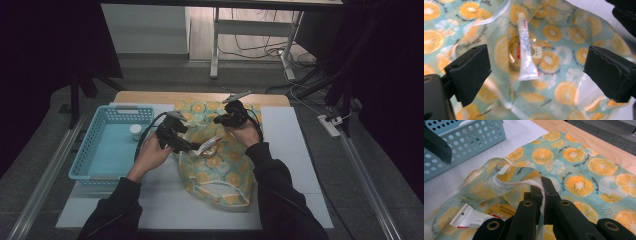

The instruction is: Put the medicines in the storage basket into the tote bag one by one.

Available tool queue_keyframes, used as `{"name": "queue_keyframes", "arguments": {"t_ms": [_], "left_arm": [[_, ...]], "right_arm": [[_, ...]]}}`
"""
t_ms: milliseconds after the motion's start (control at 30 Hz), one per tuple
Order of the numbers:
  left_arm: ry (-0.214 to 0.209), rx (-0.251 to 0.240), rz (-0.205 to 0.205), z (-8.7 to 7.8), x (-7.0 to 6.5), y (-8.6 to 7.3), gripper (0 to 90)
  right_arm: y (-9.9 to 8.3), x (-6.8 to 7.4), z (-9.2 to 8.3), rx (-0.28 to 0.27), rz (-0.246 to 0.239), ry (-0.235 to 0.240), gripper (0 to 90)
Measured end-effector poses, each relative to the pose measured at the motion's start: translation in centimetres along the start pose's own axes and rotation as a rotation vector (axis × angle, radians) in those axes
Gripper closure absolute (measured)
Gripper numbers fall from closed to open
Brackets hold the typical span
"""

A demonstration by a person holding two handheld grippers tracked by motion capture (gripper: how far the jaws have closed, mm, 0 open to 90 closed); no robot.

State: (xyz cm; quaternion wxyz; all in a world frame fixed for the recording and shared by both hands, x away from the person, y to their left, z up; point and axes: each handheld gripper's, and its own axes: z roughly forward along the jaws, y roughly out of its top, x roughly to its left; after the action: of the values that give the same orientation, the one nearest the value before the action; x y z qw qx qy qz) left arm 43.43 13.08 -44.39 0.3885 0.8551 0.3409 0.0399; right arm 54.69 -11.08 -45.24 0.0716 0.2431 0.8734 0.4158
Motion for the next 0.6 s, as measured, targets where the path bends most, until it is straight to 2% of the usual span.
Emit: {"name": "queue_keyframes", "arguments": {"t_ms": [167,233,467,600], "left_arm": [[-0.002,-0.029,-0.04,-1.3,1.3,-1.0,5.3],[0.007,-0.034,-0.04,-1.8,1.7,-1.3,4.8],[0.068,-0.056,-0.055,-3.6,3.3,-2.7,2.7],[0.109,-0.073,-0.086,-4.7,4.7,-3.9,2.3]], "right_arm": [[0.0,0.1,0.1,0.002,0.0,0.001,90.0],[-0.1,0.1,0.2,0.004,0.003,0.001,90.0],[-0.1,0.1,0.3,0.008,0.002,0.001,90.0],[-0.2,0.0,0.3,0.01,0.002,-0.002,90.0]]}}
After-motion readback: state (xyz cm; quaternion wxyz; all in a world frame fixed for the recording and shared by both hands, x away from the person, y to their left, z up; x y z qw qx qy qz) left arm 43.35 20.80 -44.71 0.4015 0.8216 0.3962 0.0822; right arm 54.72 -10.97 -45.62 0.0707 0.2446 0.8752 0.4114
